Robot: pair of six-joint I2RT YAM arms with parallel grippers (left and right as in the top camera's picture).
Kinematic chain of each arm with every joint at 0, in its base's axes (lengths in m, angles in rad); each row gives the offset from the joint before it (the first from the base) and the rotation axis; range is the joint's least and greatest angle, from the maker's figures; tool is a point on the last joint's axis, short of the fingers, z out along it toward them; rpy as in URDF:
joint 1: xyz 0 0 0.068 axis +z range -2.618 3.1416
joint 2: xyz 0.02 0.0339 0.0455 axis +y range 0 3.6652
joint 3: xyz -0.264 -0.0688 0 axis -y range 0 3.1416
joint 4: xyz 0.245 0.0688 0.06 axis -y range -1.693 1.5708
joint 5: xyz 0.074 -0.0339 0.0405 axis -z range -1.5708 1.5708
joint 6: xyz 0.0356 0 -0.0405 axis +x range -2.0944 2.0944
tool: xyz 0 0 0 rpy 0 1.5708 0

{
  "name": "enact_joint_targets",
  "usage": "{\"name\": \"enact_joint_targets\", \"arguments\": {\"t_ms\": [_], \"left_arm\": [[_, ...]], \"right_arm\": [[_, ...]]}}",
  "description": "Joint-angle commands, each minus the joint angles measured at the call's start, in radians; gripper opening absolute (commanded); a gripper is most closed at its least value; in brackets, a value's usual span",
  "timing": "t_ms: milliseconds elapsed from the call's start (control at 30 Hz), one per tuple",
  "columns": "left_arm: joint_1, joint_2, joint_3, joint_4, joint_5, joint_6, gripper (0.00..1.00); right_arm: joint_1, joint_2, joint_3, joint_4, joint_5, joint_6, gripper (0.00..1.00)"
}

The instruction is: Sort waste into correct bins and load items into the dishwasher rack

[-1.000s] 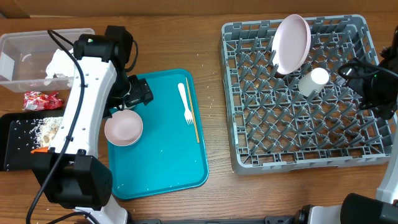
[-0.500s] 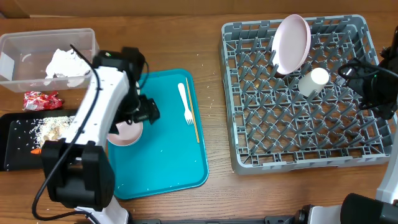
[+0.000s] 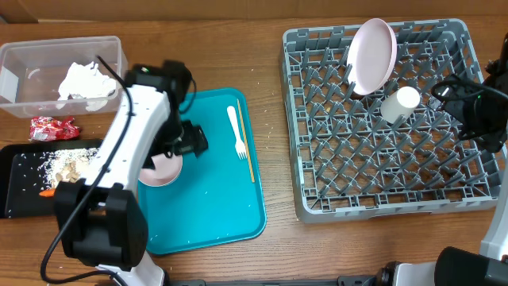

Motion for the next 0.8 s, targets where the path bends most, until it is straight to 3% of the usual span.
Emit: {"name": "enact_joint_targets", "arguments": {"t_ms": [0, 167, 333, 533, 700, 767], "left_arm": [[0.099, -0.086, 0.131, -0.057, -0.177, -0.196, 1.0], [0.342, -0.161, 0.195, -0.061, -0.138, -0.33, 1.0], [0.592, -0.169, 0.195, -0.069, 0.078, -0.34, 1.0], [0.71, -0.161, 0.187, -0.109, 0.074, -0.329, 1.0], [0.729, -0.161, 0.187, -0.113, 0.071, -0.329, 1.0], [0.729, -0.161, 0.187, -0.112, 0.071, -0.329, 1.0]], "right_arm": [[0.002, -0.008, 0.0, 0.004, -0.009, 0.001, 1.0], [0.002, -0.008, -0.001, 0.004, -0.009, 0.001, 1.0], [0.002, -0.008, 0.0, 0.004, -0.009, 0.001, 1.0], [0.002, -0.008, -0.001, 0.029, -0.039, 0.006, 1.0], [0.002, -0.008, 0.0, 0.022, -0.393, -0.002, 1.0], [0.009, -0.008, 0.0, 0.02, -0.598, -0.078, 1.0]]}}
